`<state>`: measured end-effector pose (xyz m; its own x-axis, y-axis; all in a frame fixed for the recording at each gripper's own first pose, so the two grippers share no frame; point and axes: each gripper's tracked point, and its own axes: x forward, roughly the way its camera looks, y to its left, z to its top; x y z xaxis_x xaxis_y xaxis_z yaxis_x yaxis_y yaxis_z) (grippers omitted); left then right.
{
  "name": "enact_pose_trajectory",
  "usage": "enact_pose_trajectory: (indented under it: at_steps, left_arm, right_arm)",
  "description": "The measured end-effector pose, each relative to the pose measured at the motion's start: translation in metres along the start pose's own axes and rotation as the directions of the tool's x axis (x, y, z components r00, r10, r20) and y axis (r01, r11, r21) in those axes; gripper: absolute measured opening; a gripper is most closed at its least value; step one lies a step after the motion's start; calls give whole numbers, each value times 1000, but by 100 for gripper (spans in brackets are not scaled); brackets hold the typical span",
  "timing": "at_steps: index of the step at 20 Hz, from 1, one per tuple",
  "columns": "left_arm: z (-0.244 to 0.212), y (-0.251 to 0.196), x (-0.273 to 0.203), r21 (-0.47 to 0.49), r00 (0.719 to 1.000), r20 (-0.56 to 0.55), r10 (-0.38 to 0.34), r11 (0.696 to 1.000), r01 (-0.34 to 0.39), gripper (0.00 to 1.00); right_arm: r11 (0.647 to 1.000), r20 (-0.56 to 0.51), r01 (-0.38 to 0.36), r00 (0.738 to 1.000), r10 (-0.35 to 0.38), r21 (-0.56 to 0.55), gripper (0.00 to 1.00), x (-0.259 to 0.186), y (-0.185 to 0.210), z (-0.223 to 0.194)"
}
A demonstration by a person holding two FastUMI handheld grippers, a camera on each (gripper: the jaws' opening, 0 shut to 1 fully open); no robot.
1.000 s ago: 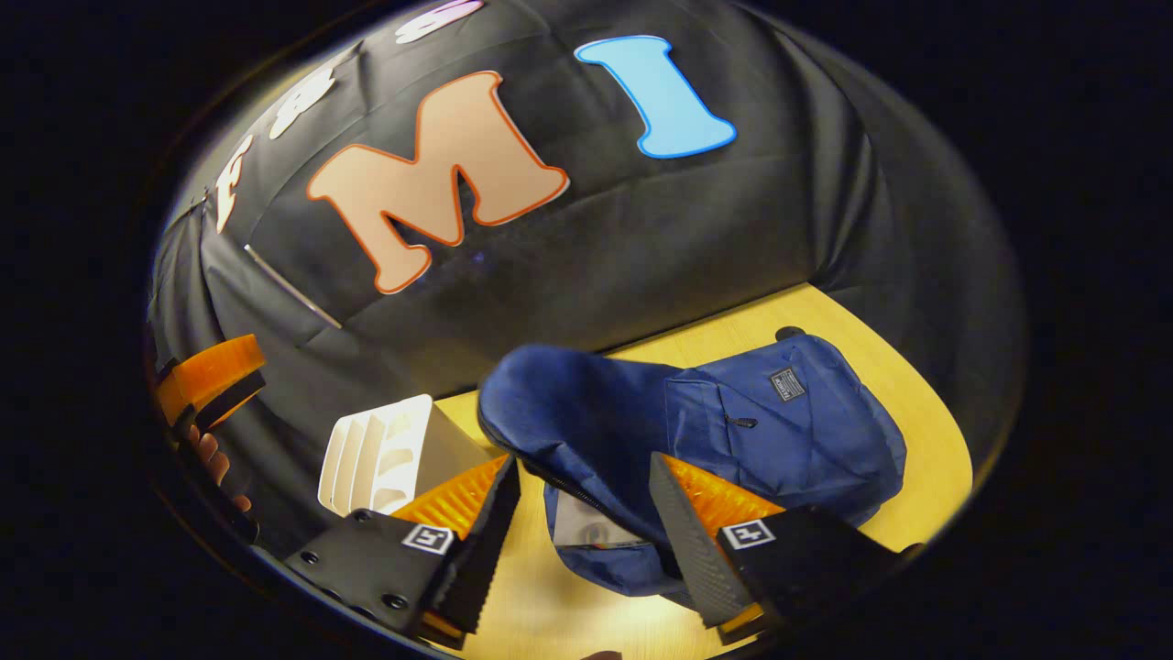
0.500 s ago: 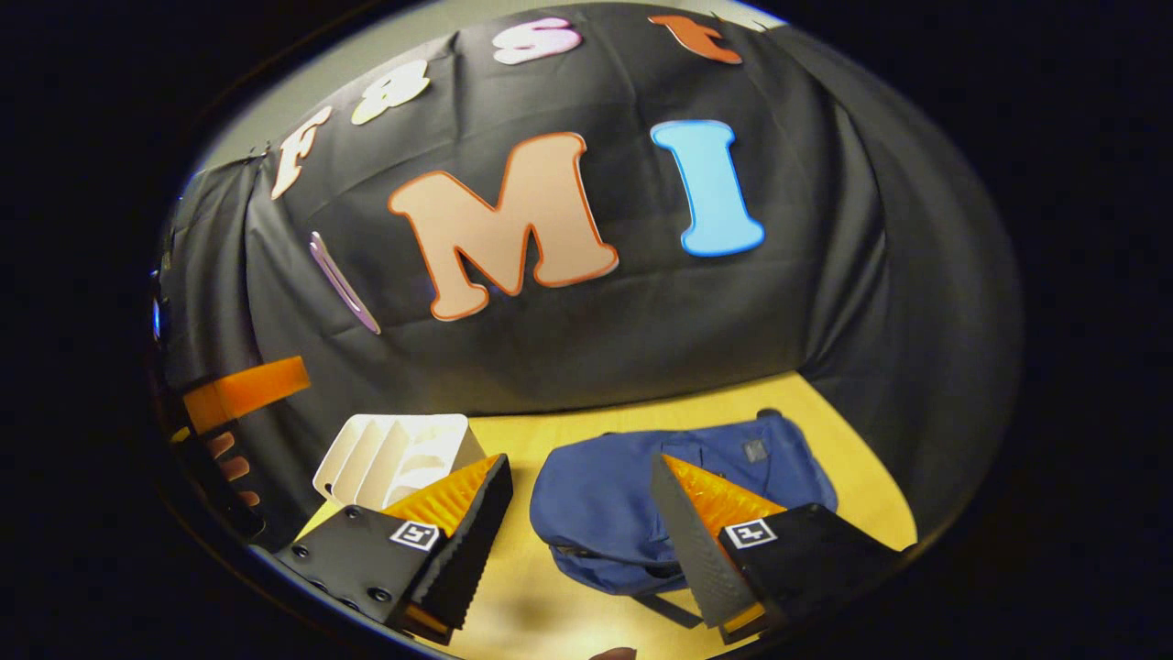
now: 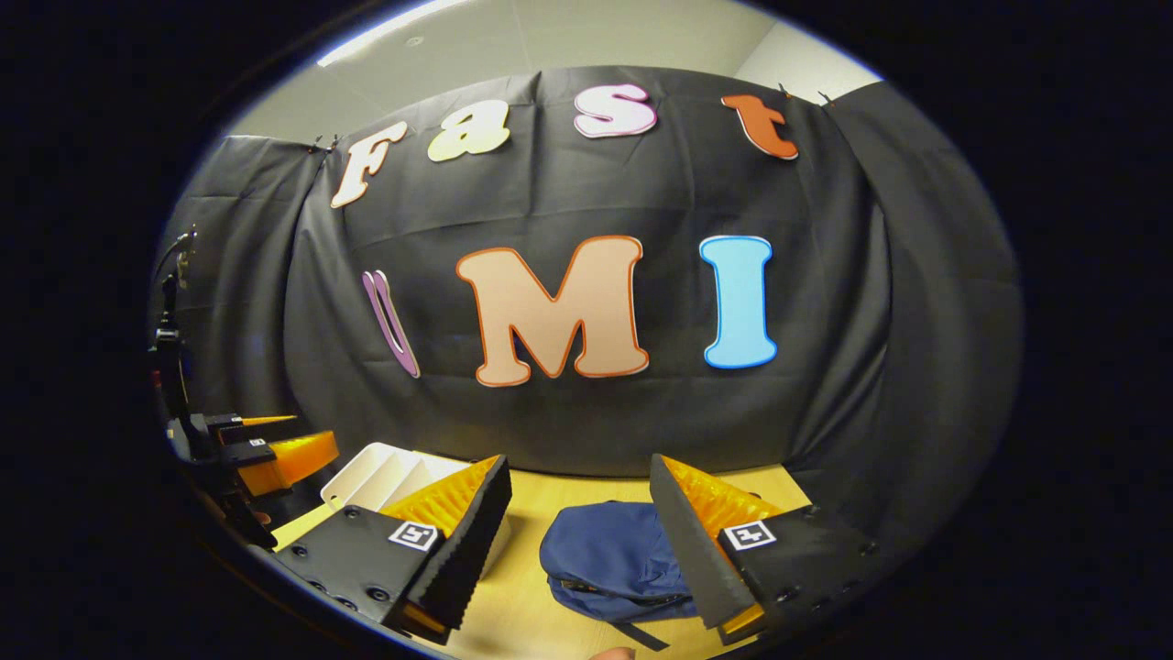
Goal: Open the schoolbag, grab two books from the bookshelf and put them into the schoolbag.
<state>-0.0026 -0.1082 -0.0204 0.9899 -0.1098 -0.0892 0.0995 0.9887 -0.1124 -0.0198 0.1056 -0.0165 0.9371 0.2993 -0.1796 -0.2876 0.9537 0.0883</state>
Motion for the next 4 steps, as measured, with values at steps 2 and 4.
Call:
enact_pose_trajectory:
  at_steps: [2, 4]
  left_arm:
    - [2, 2, -3, -3, 1000, 8, 3, 1000, -3, 94]
    - [4, 6, -4, 3, 1000, 11, 10, 1000, -10, 94]
  right_arm:
    - [1000, 19, -4, 1000, 3, 16, 97, -1, 4, 7]
    - [1000, 24, -1, 1000, 1, 19, 93, -1, 5, 8]
